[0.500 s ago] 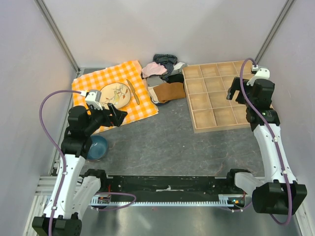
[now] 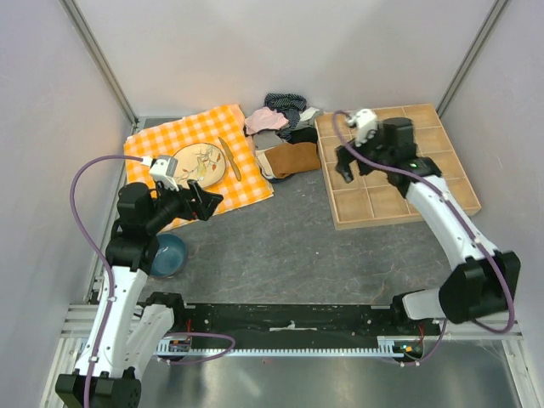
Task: Roll the underwear
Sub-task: Pick up the underwear from the center of the board.
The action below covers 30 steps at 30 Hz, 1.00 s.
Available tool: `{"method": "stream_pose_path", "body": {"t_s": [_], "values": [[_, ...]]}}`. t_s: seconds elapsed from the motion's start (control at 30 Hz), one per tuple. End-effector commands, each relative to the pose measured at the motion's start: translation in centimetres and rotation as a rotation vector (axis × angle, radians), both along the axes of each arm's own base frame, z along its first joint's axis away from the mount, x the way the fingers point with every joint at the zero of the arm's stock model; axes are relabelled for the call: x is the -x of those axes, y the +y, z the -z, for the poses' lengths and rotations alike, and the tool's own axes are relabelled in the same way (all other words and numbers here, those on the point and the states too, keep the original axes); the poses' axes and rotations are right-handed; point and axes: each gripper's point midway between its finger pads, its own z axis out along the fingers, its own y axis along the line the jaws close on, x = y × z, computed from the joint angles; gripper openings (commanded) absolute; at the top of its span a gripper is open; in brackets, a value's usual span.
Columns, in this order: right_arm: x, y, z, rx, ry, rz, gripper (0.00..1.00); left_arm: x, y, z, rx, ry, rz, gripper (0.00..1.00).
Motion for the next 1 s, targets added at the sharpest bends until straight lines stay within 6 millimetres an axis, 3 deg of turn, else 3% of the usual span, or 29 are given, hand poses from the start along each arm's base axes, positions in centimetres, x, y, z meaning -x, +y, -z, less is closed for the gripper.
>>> {"method": "stream_pose_path", "body": {"t_s": [0.0,0.03,0.07,0.2,0.23,0.27,0.3,0.33,0.37,0.4,0.43,0.5,0.53,0.67,0.83,0.97], "values": [[0.0,6.5,1.1,0.222,0.018,-0.370,0.98,-0.3,-0.3,-1.6,-0.006,-0.071,0.030,0.95],[-0.8,7.5,3.3,0.259,0.077,-0.392,0.98,-0.4,-0.3,-1.5,-0.008,-0.069,0.029,0.95],[-1.7,9.4,1.9,0.277,0.041,-0.416,0.98,-0.5,-0.3,-1.3,-0.012,-0.063,0.027,0.95],[-5.3,12.7,3.8,0.349,0.079,-0.444,0.98,-0.7,-0.1,-1.2,-0.019,-0.057,0.021,0.93],[-6.3,13.4,6.1,0.364,0.128,-0.449,0.98,-0.7,-0.1,-1.0,-0.023,-0.054,0.019,0.93],[-7.6,14.6,4.6,0.359,0.085,-0.449,0.98,-0.8,0.0,-1.1,-0.024,-0.057,0.014,0.93],[-8.1,15.0,5.1,0.370,0.097,-0.447,0.98,-0.9,0.0,-0.9,-0.026,-0.051,0.012,0.93],[-8.8,15.6,7.3,0.385,0.133,-0.445,0.98,-0.9,0.1,-0.8,-0.029,-0.049,0.009,0.93],[-9.7,16.3,6.7,0.392,0.105,-0.437,0.98,-1.0,0.1,-0.9,-0.030,-0.048,0.010,0.93],[-10.1,16.6,7.3,0.396,0.116,-0.436,0.97,-1.0,0.1,-0.8,-0.032,-0.046,0.009,0.92],[-10.6,17.0,9.2,0.404,0.144,-0.436,0.95,-1.1,0.1,-0.6,-0.032,-0.039,0.010,0.92],[-11.3,18.2,9.2,0.382,0.136,-0.430,0.90,-1.1,0.1,-0.5,-0.034,-0.036,0.008,0.92],[-11.5,18.7,10.6,0.385,0.158,-0.436,0.89,-1.2,0.1,-0.5,-0.034,-0.036,0.008,0.92],[-11.6,20.4,12.8,0.381,0.181,-0.449,0.76,-1.2,0.0,-0.4,-0.033,-0.029,0.014,0.92],[-12.2,20.2,15.5,0.414,0.214,-0.418,0.62,-1.3,0.0,-0.5,-0.032,-0.032,0.017,0.91],[-11.8,20.2,15.3,0.403,0.222,-0.427,0.27,-1.2,-0.1,-0.5,-0.030,-0.032,0.021,0.91]]}}
